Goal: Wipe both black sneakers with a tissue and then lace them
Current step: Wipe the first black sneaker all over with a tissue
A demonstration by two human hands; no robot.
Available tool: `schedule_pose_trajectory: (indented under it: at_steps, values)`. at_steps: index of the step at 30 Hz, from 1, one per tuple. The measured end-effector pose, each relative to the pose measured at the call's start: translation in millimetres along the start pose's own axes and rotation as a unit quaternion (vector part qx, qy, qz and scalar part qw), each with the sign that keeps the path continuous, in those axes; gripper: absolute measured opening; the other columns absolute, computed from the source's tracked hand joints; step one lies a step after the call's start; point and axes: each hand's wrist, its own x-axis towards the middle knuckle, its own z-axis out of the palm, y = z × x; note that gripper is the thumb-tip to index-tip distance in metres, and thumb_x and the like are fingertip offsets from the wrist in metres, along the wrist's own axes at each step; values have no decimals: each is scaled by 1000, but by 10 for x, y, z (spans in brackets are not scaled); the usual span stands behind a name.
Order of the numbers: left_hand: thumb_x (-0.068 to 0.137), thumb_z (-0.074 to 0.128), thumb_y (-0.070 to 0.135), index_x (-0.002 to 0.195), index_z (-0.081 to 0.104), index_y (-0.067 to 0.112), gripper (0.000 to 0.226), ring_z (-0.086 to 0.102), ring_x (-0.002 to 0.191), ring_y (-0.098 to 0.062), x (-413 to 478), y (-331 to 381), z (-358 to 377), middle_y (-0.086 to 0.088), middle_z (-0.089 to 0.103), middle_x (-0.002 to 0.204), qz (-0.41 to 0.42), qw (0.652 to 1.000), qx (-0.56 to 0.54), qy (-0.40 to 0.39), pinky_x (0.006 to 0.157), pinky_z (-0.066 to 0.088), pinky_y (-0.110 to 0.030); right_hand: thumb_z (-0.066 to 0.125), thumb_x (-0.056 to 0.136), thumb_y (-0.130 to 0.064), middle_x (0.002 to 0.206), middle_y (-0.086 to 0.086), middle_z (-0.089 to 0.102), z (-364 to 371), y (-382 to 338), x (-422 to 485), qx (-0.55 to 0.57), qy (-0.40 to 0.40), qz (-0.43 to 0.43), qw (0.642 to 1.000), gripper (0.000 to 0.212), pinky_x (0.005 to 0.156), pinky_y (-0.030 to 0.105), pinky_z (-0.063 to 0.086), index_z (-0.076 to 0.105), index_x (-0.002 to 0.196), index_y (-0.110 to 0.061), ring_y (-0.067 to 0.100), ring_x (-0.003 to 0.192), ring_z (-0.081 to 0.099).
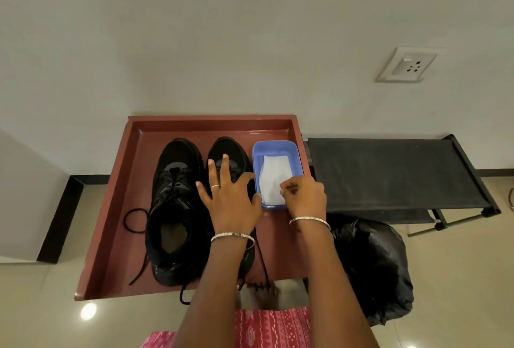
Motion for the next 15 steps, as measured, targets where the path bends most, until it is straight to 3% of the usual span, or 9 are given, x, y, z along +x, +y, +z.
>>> schedule_pose_trajectory:
  at_steps: [3, 8, 15]
  values:
    - [87, 69, 43, 128, 57, 44, 43, -21, 152, -32, 86, 54, 2, -2, -6, 168, -3, 997, 72, -40, 118, -7, -64, 78, 84, -18, 93, 4, 76, 148, -55, 123, -26, -58, -4, 998, 9, 79, 27, 53, 80, 89, -10, 22, 86, 69]
    - [85, 72, 41, 130, 58, 43, 48, -20, 152, -34, 119, 99, 41, -3, -8, 168, 15, 994, 97, -46, 118, -5, -67, 82, 79, -31, 92, 8, 73, 300, -132, 264, -138, -102, 6, 985, 26, 72, 31, 55, 76, 94, -10, 25, 82, 69]
    - [85, 73, 40, 135, 53, 43, 54, -22, 151, -34, 123, 118, 6, -4, -8, 168, 12, 993, 90, -71, 118, -4, -66, 73, 90, -24, 107, 11, 70, 377, -186, 238, -163, -81, 9, 983, 26, 79, 35, 56, 69, 110, -9, 28, 96, 68]
